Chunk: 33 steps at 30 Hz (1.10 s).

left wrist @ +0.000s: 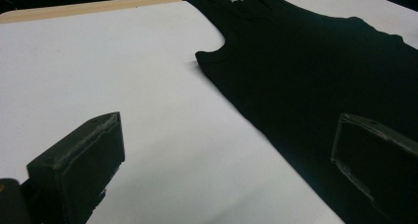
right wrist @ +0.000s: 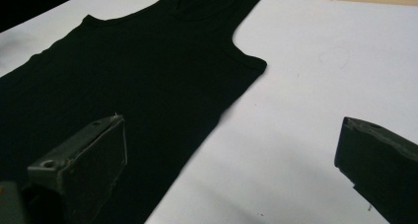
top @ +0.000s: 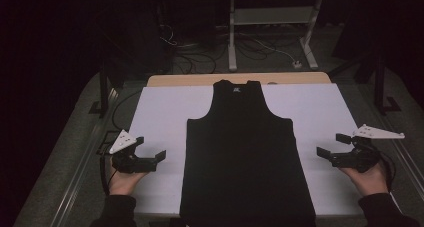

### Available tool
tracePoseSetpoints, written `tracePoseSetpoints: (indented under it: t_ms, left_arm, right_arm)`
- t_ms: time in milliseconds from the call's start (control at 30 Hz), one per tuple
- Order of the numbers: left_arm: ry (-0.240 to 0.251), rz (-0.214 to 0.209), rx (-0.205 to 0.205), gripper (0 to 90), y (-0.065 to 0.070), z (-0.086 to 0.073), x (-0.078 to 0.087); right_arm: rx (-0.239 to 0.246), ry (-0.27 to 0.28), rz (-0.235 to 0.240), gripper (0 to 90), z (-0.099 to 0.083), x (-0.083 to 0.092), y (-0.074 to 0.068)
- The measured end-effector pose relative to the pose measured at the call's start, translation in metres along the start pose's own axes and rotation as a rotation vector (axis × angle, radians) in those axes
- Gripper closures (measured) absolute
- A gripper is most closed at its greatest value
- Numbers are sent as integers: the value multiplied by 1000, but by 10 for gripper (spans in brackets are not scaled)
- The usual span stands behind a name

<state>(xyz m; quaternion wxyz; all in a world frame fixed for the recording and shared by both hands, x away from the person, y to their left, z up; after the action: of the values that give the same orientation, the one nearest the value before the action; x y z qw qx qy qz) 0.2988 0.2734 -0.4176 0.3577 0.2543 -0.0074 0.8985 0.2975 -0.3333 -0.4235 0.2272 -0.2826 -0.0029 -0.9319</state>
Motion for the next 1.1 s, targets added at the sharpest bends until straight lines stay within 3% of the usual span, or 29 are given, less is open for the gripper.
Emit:
tracePoseSetpoints:
  t_ms: [667,1100]
  left_arm:
    - [2,-22,-4,0,1,1,0]
    - [9,-36,-27,0,1,8,0]
  right_arm:
    - [-6,0,7,0,1,2,-1]
    - [-2,9,18,0,8,4,-2]
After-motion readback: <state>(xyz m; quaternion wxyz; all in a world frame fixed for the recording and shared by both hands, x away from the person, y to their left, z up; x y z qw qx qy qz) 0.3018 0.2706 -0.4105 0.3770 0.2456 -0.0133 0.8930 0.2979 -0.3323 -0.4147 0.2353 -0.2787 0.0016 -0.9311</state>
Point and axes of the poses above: each handheld gripper's, and its own axes: x roughly backward along the jaws, z roughly out of its top, y roughly to its right, the point moved 2 cm from there along -x, roughly forward along the jaws, and after that the axes turned 8 degrees about -z, right-handed, at the moved point
